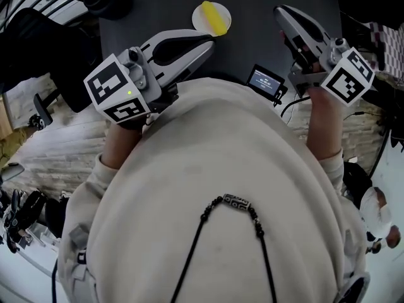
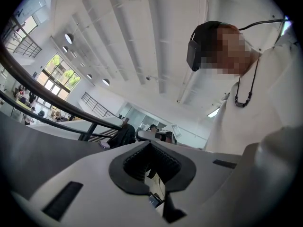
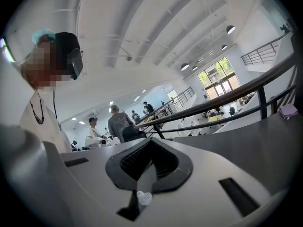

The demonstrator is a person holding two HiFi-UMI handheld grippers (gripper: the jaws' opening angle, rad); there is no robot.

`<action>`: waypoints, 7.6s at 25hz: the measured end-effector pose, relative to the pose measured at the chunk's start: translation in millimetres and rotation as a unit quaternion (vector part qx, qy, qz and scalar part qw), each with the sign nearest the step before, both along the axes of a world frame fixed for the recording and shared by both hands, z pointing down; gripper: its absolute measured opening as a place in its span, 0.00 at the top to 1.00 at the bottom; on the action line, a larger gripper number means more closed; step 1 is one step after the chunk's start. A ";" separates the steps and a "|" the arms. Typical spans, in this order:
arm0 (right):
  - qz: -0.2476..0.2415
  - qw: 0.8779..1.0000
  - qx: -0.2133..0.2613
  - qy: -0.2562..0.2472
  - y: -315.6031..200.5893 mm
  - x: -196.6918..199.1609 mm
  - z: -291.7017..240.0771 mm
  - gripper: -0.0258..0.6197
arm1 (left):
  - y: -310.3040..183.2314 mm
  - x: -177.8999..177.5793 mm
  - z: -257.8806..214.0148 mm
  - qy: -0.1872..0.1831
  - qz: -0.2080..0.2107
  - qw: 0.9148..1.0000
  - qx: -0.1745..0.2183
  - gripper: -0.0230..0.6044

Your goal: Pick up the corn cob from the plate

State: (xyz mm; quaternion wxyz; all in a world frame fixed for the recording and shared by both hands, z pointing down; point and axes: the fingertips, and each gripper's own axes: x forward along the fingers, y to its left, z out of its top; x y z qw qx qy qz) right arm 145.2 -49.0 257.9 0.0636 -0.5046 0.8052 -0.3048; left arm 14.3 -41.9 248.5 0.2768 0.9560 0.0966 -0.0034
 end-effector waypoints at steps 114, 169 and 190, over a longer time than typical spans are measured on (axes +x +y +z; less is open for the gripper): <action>-0.146 0.965 -0.209 0.069 -55.8 -24.6 212.8 0.80 | -14.1 -34.7 56.9 -0.083 -0.214 0.971 -0.064 0.96; -0.112 0.884 -0.412 0.190 -42.1 -1.4 394.6 0.49 | -20.9 -71.7 72.2 -0.093 -0.271 0.953 -0.103 0.96; -0.120 0.888 -0.398 0.195 -46.1 -3.4 398.8 0.54 | -18.4 -67.0 69.8 -0.094 -0.264 0.955 -0.092 0.96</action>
